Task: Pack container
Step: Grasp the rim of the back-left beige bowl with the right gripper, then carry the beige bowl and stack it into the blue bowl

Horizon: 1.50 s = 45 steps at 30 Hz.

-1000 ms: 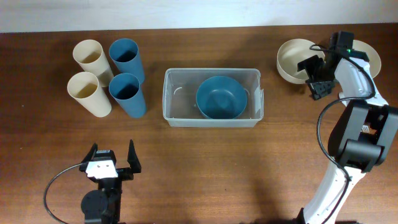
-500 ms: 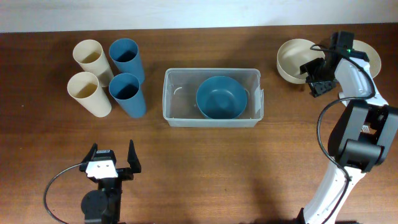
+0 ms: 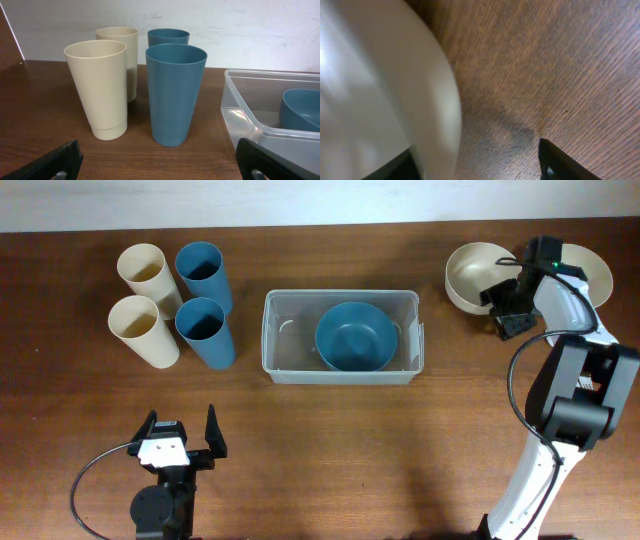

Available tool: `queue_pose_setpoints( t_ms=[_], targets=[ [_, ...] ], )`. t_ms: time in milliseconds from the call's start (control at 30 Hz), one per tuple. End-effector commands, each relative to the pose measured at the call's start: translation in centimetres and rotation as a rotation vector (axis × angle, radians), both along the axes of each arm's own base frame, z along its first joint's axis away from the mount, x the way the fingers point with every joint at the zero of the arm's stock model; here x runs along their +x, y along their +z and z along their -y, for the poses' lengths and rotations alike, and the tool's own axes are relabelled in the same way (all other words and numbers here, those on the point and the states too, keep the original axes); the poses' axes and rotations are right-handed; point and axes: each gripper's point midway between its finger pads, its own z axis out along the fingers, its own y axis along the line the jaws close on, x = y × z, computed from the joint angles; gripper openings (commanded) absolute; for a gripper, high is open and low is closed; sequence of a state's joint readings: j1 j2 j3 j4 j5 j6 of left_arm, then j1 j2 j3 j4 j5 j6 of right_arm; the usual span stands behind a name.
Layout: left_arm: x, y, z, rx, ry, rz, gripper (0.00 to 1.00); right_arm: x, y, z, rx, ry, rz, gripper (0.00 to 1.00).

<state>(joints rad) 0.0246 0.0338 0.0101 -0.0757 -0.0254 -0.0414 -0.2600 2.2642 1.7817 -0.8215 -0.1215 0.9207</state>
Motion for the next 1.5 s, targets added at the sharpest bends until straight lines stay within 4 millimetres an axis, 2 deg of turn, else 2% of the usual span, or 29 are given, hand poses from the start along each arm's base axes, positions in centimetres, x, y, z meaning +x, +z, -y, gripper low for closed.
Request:
queue_pose_setpoints(
  t_ms=[0, 167, 267, 400, 467, 600, 667, 800, 967, 1067, 1167, 1267, 1367, 1467],
  targets=[
    [0.0, -0.2, 0.3, 0.007, -0.018, -0.009, 1.00, -0.1, -0.7, -0.2, 0.006, -0.001, -0.013, 0.61],
    [0.0, -0.2, 0.3, 0.007, -0.018, -0.009, 1.00, 0.1, -0.6, -0.3, 0.008, 0.001, -0.007, 0.47],
    [0.0, -0.2, 0.3, 0.007, -0.018, -0.009, 1.00, 0.1, -0.4, -0.3, 0.009, 0.001, -0.007, 0.35],
    [0.0, -0.2, 0.3, 0.007, -0.018, -0.009, 1.00, 0.5, 0.3, -0.4, 0.022, 0.005, 0.004, 0.11],
    [0.0, -0.2, 0.3, 0.007, -0.018, -0.009, 1.00, 0.7, 0.8, -0.7, 0.039, 0.009, 0.011, 0.04],
    [0.0, -0.2, 0.3, 0.007, -0.018, -0.009, 1.00, 1.7, 2.9, -1.1, 0.068, 0.029, 0.044, 0.04],
    [0.0, -0.2, 0.3, 0.007, -0.018, -0.009, 1.00, 2.1, 4.5, -1.0, 0.063, 0.038, 0.059, 0.04],
    [0.0, -0.2, 0.3, 0.007, -0.018, -0.009, 1.00, 3.3, 9.3, -1.3, 0.052, 0.109, 0.120, 0.04],
    [0.0, -0.2, 0.3, 0.007, -0.018, -0.009, 1.00, 4.2, 17.8, -3.3, 0.097, 0.240, 0.268, 0.04],
    [0.0, -0.2, 0.3, 0.007, -0.018, -0.009, 1.00, 3.6, 22.7, -5.4, 0.100, 0.350, 0.353, 0.04],
    [0.0, -0.2, 0.3, 0.007, -0.018, -0.009, 1.00, 1.4, 27.1, -8.2, 0.056, 0.462, 0.391, 0.04],
    [0.0, -0.2, 0.3, 0.007, -0.018, -0.009, 1.00, -0.4, 28.8, -10.7, 0.049, 0.539, 0.393, 0.04],
    [0.0, -0.2, 0.3, 0.007, -0.018, -0.009, 1.00, -1.9, 29.6, -13.0, 0.042, 0.633, 0.388, 0.04],
    [0.0, -0.2, 0.3, 0.007, -0.018, -0.009, 1.00, -2.2, 30.0, -15.1, 0.033, 0.717, 0.406, 0.04]
  ],
)
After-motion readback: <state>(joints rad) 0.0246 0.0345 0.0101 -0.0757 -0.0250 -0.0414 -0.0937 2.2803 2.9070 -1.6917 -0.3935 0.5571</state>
